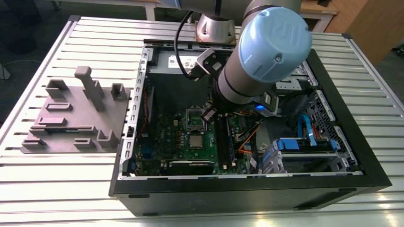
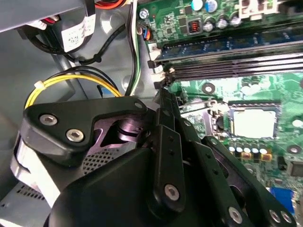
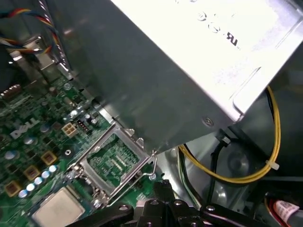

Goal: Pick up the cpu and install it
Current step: 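Close the cpu cover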

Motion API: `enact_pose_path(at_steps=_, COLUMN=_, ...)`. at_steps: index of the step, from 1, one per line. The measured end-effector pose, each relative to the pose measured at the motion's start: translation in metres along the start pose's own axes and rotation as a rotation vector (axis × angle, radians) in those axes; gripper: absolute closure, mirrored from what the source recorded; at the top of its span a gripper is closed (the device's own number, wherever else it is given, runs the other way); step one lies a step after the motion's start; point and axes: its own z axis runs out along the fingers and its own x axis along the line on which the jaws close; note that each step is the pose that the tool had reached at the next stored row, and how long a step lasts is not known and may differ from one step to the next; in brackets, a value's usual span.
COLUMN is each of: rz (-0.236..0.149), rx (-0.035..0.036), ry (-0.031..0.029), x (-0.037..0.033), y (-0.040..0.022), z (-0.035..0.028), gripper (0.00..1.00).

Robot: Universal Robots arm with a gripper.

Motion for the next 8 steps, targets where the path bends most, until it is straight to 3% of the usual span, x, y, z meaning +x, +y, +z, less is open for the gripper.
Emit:
enact_pose_path(at_steps=5, rz=-0.001, rx=-0.0121, ry=-0.0118, x=-0.0008, y=0.0019, z=0.0066, gripper=0.89)
enact_pose_path(at_steps=8, rz=-0.001, rx=-0.0144, ry=-0.0143, x=-0.001, y=0.0041, z=0.0095, gripper=0.89)
